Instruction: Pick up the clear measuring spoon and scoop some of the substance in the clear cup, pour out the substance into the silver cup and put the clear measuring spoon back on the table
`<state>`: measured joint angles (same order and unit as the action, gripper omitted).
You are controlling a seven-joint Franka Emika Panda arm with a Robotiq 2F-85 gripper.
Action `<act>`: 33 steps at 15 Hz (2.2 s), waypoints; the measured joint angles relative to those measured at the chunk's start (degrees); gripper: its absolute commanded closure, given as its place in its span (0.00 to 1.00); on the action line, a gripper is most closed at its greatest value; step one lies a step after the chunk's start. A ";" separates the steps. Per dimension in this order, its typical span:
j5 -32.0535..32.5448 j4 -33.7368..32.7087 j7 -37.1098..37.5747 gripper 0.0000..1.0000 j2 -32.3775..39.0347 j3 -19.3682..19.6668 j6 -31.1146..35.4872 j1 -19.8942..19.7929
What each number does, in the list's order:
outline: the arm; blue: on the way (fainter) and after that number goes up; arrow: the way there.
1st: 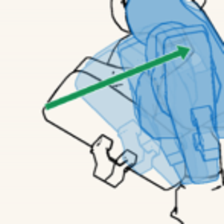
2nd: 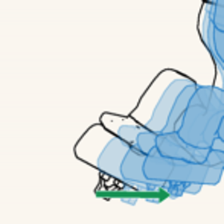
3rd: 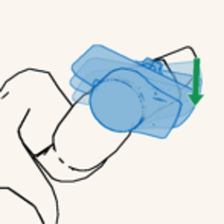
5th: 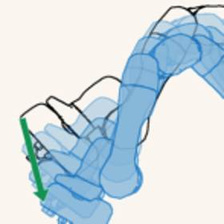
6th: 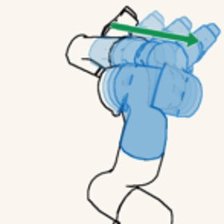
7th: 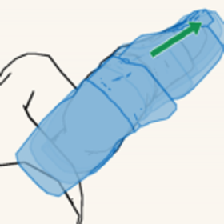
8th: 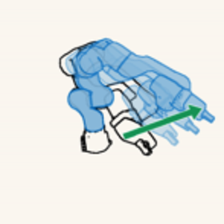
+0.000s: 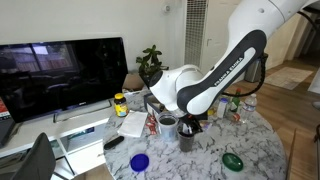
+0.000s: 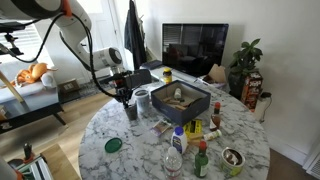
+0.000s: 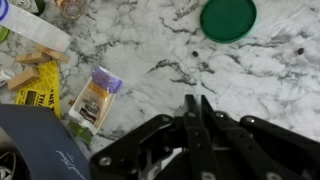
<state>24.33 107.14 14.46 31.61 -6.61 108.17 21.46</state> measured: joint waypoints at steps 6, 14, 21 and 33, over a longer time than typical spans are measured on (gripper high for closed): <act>3.78 -0.03 5.19 0.99 1.51 0.22 -1.81 2.32; 5.12 -0.75 5.98 0.99 2.18 0.21 -1.98 3.24; 3.71 -3.32 -2.40 0.99 3.46 -0.03 -4.49 1.91; 3.83 -10.31 -9.42 0.99 9.96 -1.25 -15.85 2.37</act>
<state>28.16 96.83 5.05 41.56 -7.86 92.32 23.82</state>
